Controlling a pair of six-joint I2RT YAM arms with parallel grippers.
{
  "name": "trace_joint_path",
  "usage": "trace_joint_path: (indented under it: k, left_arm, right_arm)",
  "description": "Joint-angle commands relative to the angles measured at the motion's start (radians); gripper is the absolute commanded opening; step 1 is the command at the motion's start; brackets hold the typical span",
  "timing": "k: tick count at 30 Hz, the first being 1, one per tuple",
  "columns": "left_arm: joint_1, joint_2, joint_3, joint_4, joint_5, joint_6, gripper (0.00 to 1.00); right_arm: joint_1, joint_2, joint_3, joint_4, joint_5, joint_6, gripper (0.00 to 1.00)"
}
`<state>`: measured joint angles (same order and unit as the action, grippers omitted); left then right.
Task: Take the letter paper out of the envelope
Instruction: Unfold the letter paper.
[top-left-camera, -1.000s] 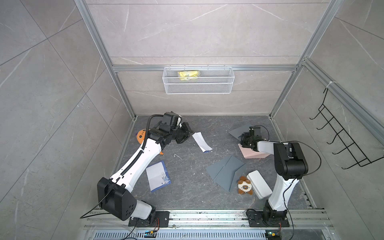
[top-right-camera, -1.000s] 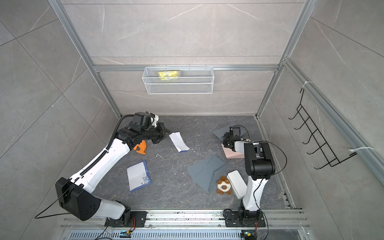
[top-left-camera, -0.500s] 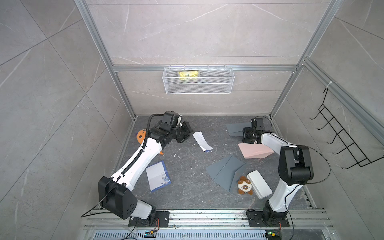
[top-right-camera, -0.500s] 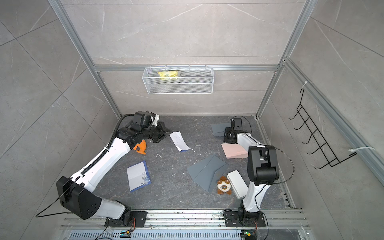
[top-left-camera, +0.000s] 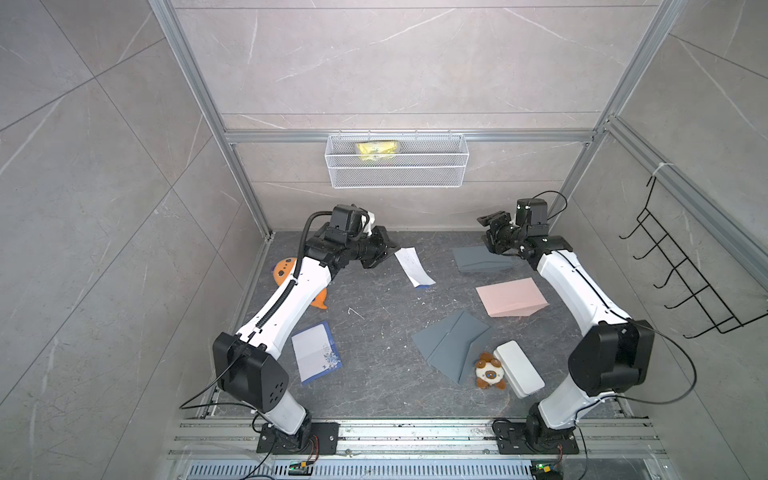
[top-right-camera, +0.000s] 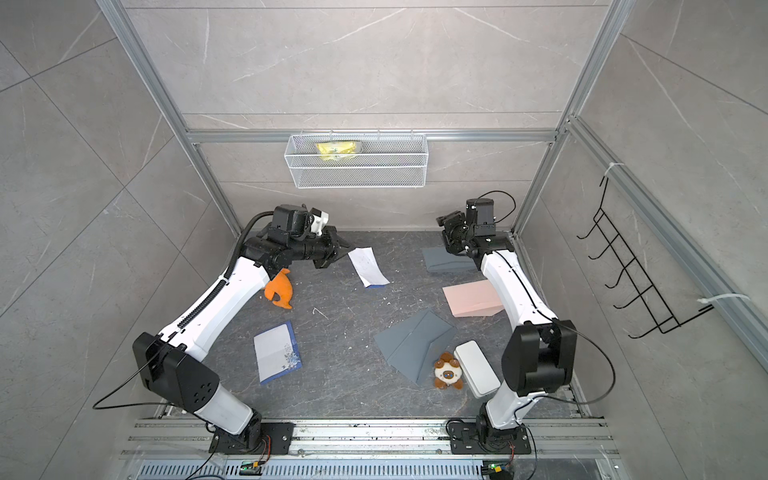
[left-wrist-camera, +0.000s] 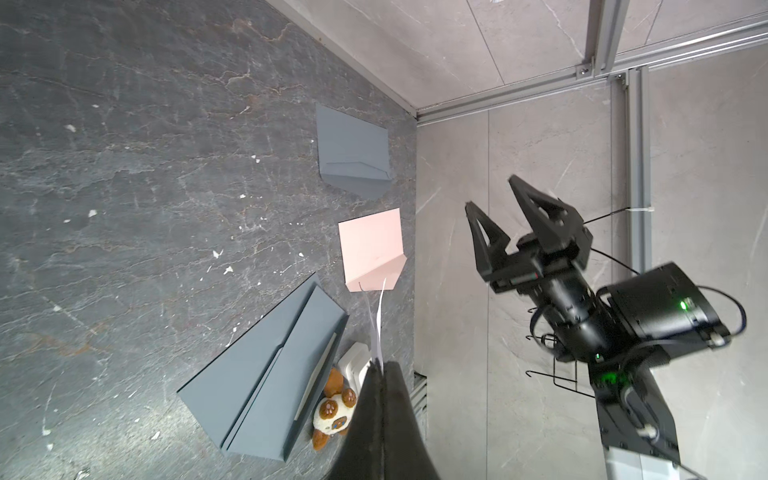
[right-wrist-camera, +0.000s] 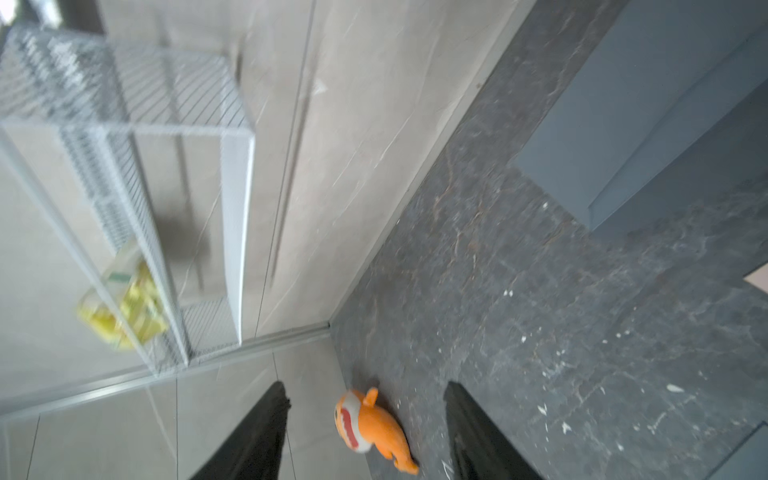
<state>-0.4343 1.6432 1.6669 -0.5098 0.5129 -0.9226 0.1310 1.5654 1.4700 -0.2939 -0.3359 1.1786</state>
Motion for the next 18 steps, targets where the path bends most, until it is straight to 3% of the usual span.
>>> trace_joint_path:
  k: [1,9,18]
  left_arm:
    - [0.012,0.043,0.082,0.040,0.095,-0.016,0.00]
    - [0.014,0.134,0.149,0.124,0.153,-0.092,0.00]
    - [0.007,0.158,0.160,0.143,0.151,-0.106,0.00]
  right_arm:
    - [0.015,-0.121,-0.128,0.087,-0.175,-0.069,0.63]
    - [0.088,-0.289,-0.364,0.226,-0.257,0.081,0.65]
    - [0.155,-0.279,-0.434,0.327,-0.238,0.220,0.60]
